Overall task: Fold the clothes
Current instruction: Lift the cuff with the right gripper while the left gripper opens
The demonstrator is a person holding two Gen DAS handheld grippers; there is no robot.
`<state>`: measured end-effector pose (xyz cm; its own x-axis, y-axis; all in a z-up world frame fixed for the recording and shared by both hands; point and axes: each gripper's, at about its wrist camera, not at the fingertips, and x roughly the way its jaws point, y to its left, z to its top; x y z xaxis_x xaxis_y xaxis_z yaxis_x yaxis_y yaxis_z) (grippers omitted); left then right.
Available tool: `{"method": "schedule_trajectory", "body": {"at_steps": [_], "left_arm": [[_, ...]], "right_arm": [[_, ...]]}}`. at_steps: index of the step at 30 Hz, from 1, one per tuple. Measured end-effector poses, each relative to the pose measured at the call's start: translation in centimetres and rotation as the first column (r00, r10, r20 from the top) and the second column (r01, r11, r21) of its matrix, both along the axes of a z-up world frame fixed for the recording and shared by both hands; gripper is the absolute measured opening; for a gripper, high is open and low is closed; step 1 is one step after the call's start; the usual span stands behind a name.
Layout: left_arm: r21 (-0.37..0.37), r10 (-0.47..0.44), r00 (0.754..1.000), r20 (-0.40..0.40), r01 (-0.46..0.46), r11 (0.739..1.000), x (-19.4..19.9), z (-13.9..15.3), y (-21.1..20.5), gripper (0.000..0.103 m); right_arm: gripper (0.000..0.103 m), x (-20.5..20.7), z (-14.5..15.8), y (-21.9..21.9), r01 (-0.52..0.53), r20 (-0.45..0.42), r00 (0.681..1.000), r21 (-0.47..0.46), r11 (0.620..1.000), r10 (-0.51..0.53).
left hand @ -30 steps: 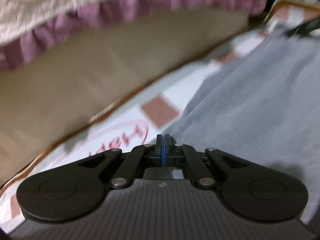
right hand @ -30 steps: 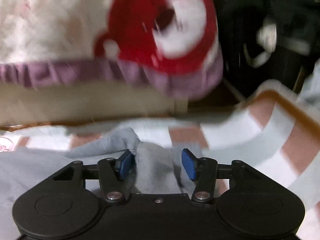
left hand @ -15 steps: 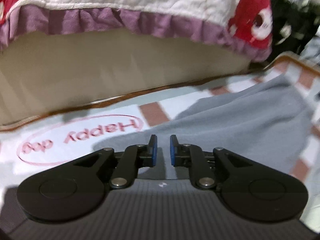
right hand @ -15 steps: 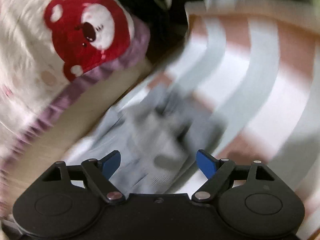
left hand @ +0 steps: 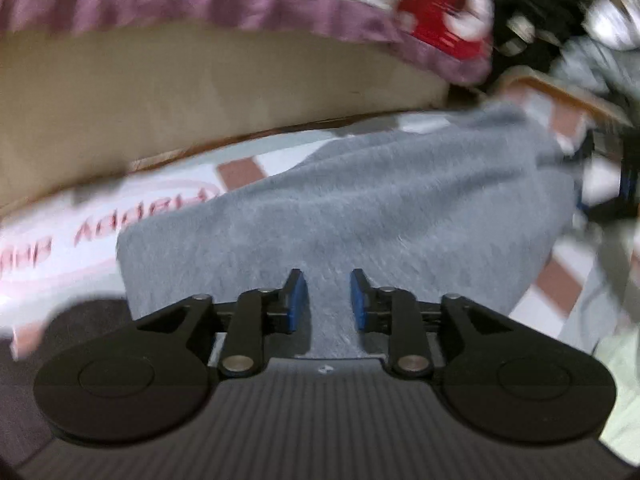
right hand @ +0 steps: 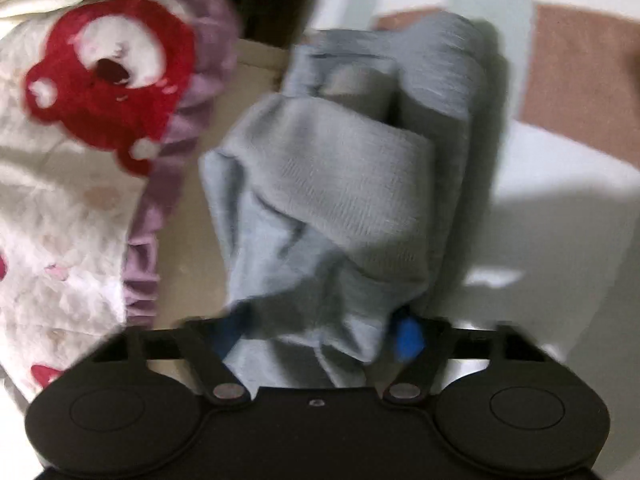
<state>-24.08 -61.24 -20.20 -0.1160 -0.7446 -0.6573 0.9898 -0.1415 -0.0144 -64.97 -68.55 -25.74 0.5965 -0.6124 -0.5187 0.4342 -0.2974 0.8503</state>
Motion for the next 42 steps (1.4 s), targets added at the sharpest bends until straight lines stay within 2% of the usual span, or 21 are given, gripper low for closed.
{"method": "schedule_trajectory", "body": {"at_steps": [3, 5, 7, 9, 12, 13, 14, 15, 18, 20, 23, 25, 27, 29, 30, 34, 35, 37, 38, 39, 42], "left_arm": [[-0.021, -0.071, 0.993, 0.094, 0.073, 0.997, -1.0, -0.5, 0.3, 0.029], [-0.011, -0.061, 0.995, 0.078, 0.062, 0.998, -0.8, -0.5, 0.1, 0.029], [0.004, -0.038, 0.999, 0.031, 0.038, 0.999, -0.2, -0.5, -0.1, 0.029], [0.008, -0.027, 1.000, 0.002, 0.027, 1.000, 0.2, -0.5, -0.2, 0.029], [-0.024, -0.032, 0.999, -0.012, 0.031, 0.999, 0.1, 0.3, 0.0, 0.030], [-0.035, -0.033, 0.999, -0.017, 0.033, 0.999, 0.0, 0.6, 0.0, 0.030], [-0.046, -0.035, 0.999, -0.021, 0.034, 0.998, 0.0, 0.9, 0.1, 0.030], [-0.057, -0.037, 0.999, -0.026, 0.035, 0.998, 0.0, 1.1, 0.2, 0.030], [-0.092, -0.060, 0.995, -0.085, 0.052, 0.994, -0.4, 2.7, 0.0, 0.030], [-0.046, -0.065, 0.987, -0.144, 0.059, 0.997, -1.3, 2.9, -1.2, 0.030], [0.063, -0.059, 0.970, -0.237, 0.076, 0.995, -2.8, 2.5, -3.6, 0.036], [0.196, -0.016, 0.984, -0.178, 0.052, 0.979, -4.7, 0.7, -5.4, 0.036], [0.188, -0.003, 0.992, -0.124, 0.027, 0.982, -5.9, 0.0, -5.7, 0.038], [0.187, 0.004, 0.993, -0.116, 0.018, 0.982, -6.2, 0.0, -5.8, 0.038], [0.188, 0.009, 0.993, -0.116, 0.013, 0.982, -6.3, -0.1, -5.9, 0.038], [0.203, 0.038, 0.984, -0.172, -0.002, 0.979, -5.6, 0.0, -6.0, 0.039], [0.205, 0.053, 0.981, -0.185, -0.014, 0.979, -5.2, 0.0, -6.0, 0.039], [0.205, 0.077, 0.975, -0.208, -0.033, 0.978, -4.8, 0.0, -6.0, 0.039], [0.205, 0.084, 0.973, -0.216, -0.039, 0.978, -4.6, -0.1, -5.9, 0.039], [0.202, 0.082, 0.975, -0.207, -0.040, 0.979, -4.7, 0.0, -5.9, 0.039], [0.194, 0.077, 0.980, -0.182, -0.041, 0.980, -4.9, 0.0, -5.6, 0.039]], "right_arm": [[0.041, 1.1, 3.5, -0.4, -0.112, -0.172, 0.981, -0.100, 0.989, 0.094], [0.041, 1.8, 4.7, -0.7, -0.141, -0.267, 0.959, -0.152, 0.978, 0.097], [0.049, 2.0, 3.6, -1.2, -0.122, -0.293, 0.953, -0.137, 0.983, 0.078], [0.071, 2.1, 2.3, -1.7, -0.099, -0.315, 0.947, -0.118, 0.988, 0.057], [0.075, 1.2, 0.2, -2.6, -0.057, -0.252, 0.968, -0.153, 0.987, 0.017], [0.070, 1.1, 0.1, -2.8, -0.047, -0.244, 0.970, -0.169, 0.985, 0.004], [0.042, 1.4, 1.0, -2.9, -0.076, -0.280, 0.960, -0.196, 0.978, 0.018], [0.035, 1.9, 2.4, -3.1, -0.124, -0.336, 0.941, -0.225, 0.966, 0.042], [0.034, 3.7, 8.0, -2.9, -0.253, -0.519, 0.853, -0.325, 0.911, 0.052], [0.035, 3.8, 10.1, -2.9, -0.301, -0.614, 0.789, -0.341, 0.890, 0.032], [0.041, 2.2, 9.8, -3.1, -0.287, -0.629, 0.776, -0.284, 0.915, 0.048], [0.044, 1.0, 9.3, -3.3, -0.270, -0.628, 0.776, -0.241, 0.932, 0.062], [0.056, -0.2, 8.8, -3.4, -0.252, -0.626, 0.776, -0.196, 0.948, 0.077], [0.074, -1.4, 8.4, -3.6, -0.234, -0.624, 0.776, -0.151, 0.960, 0.091], [0.078, -2.0, 8.1, -3.7, -0.225, -0.623, 0.776, -0.128, 0.966, 0.099], [0.077, -3.9, 7.6, -3.4, -0.185, -0.634, 0.767, -0.065, 0.981, 0.103], [0.074, -3.0, 7.7, -2.8, -0.204, -0.671, 0.735, -0.082, 0.975, 0.097], [0.069, -0.4, 7.1, -1.8, -0.304, -0.789, 0.606, -0.117, 0.945, 0.098], [0.063, 0.3, 6.6, -1.8, -0.329, -0.819, 0.568, -0.143, 0.933, 0.075], [0.058, 0.7, 6.1, -1.9, -0.340, -0.836, 0.547, -0.170, 0.925, 0.047], [0.056, 1.8, 5.6, -1.7, -0.360, -0.868, 0.494, -0.261, 0.895, -0.054]]}}
